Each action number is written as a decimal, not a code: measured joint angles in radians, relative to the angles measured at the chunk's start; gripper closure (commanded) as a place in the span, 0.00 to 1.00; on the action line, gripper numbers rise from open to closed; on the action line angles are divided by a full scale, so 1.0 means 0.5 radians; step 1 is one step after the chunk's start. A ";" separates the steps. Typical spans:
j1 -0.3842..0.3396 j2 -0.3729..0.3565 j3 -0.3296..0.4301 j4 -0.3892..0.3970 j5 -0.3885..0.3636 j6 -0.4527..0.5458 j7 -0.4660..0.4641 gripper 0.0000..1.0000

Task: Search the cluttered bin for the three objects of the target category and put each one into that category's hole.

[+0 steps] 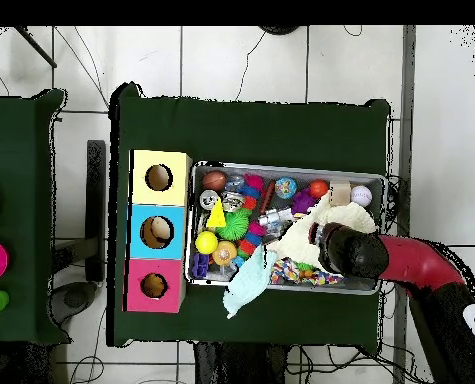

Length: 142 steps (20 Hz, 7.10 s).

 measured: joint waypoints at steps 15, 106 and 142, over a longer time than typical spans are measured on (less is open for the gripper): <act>0.149 -0.102 -0.057 0.037 0.011 0.000 0.000 1.00; 1.041 -0.757 -0.649 0.615 0.768 0.064 0.000 1.00; 1.365 -0.751 -0.803 0.466 0.990 0.040 0.001 0.00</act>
